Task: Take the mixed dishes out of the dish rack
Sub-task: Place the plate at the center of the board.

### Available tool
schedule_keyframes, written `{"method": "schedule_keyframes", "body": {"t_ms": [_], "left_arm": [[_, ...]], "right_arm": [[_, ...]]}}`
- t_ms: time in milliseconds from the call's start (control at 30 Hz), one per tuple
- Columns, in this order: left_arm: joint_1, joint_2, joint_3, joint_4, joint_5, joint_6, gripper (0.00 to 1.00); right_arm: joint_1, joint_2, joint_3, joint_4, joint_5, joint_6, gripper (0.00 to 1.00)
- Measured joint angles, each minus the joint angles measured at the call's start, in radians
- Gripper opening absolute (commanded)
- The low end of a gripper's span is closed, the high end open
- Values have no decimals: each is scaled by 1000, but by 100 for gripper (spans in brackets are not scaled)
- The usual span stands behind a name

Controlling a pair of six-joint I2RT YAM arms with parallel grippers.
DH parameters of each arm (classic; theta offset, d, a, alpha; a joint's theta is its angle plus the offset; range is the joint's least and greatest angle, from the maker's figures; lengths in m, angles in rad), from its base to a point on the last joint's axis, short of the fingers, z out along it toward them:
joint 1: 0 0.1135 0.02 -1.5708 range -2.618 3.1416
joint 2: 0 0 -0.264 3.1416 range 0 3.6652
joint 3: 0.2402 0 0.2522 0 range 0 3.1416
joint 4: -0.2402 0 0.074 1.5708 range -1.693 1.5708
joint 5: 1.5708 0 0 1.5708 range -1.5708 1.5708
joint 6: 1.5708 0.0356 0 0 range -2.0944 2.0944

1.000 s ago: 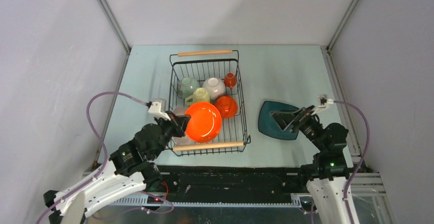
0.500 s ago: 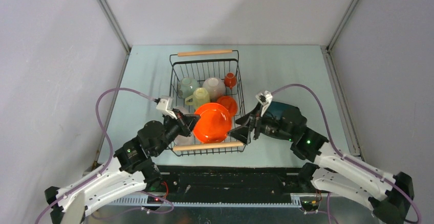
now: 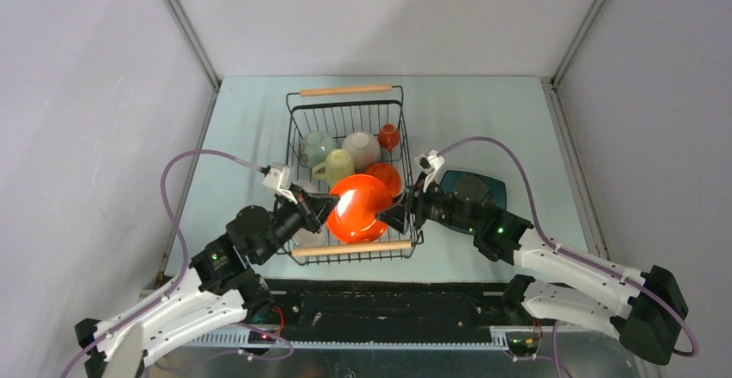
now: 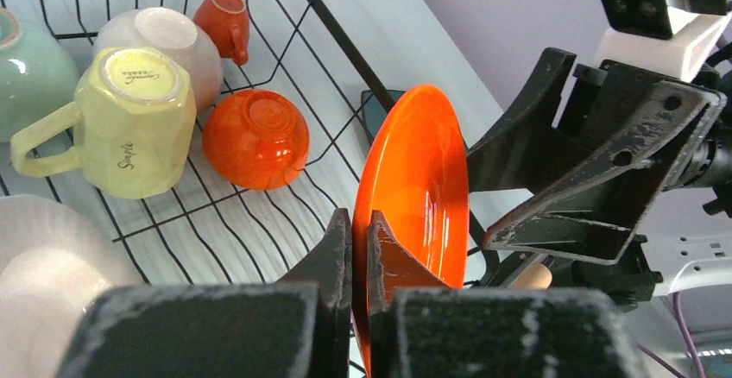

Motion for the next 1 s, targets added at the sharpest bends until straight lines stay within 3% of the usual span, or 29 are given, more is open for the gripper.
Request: {"method": "schedule_keyframes", "body": {"t_ms": [67,267,367,400,433,567,667,800,1000], "left_arm": [[0,0,0,10,16,6,0],[0,3,0,12,35,13,2],[0,3,0,11,33,13,19],[1,3,0,11,31,11,23],[1,2,0,8,26,8,31],[-1,5,0,-6,19,-11,53],[-4,5,1,-5,15,-27,60],[-6,5,5,-3,12,-36,96],[-5,5,5,-23,1,-43,100]], "right_arm": [[2,5,1,1,0,-2,56],[1,20,1,-3,9,-12,29],[-3,23,1,-5,19,-13,14],[-3,22,1,-7,24,-14,3],[-3,19,1,-11,23,-4,0],[6,-8,1,-17,24,10,0],[12,-43,-1,-19,35,17,0],[13,-99,-15,-21,62,22,0],[14,-168,-33,-11,134,44,0]]}}
